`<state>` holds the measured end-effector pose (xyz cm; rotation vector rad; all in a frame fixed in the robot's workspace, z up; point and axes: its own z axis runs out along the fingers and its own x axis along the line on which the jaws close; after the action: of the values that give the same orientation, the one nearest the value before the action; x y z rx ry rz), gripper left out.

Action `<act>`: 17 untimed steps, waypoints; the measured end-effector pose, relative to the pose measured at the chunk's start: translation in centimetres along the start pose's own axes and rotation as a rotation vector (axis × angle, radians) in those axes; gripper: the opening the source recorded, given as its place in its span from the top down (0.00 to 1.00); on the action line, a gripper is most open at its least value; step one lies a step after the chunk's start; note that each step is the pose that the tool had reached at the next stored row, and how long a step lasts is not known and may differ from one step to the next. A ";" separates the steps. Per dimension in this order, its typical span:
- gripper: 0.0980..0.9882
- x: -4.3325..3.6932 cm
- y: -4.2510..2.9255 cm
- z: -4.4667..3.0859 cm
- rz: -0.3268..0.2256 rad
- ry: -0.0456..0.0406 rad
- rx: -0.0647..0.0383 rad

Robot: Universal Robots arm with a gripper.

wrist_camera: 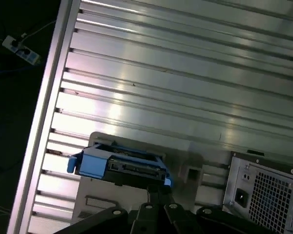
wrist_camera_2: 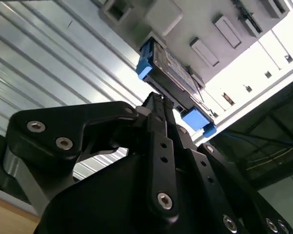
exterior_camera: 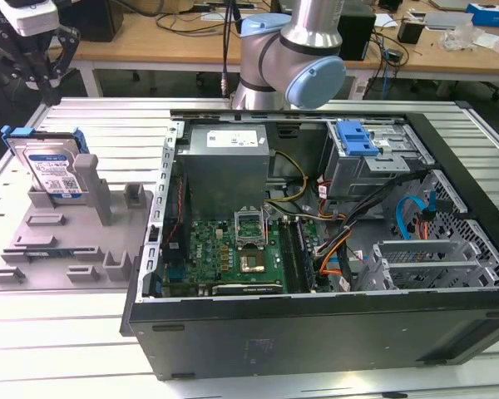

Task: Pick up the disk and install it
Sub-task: 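Pick up the disk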

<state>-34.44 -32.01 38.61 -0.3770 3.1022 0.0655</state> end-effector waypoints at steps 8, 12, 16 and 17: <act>0.63 0.00 0.00 0.08 -0.196 0.0123 -0.005; 0.63 0.00 0.00 0.11 -0.289 0.0172 -0.007; 0.63 0.00 -0.01 0.14 -0.396 0.0227 -0.010; 0.63 0.00 -0.01 0.14 -0.415 0.0235 -0.010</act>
<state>-34.44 -32.01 38.47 -1.0134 2.9730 0.0703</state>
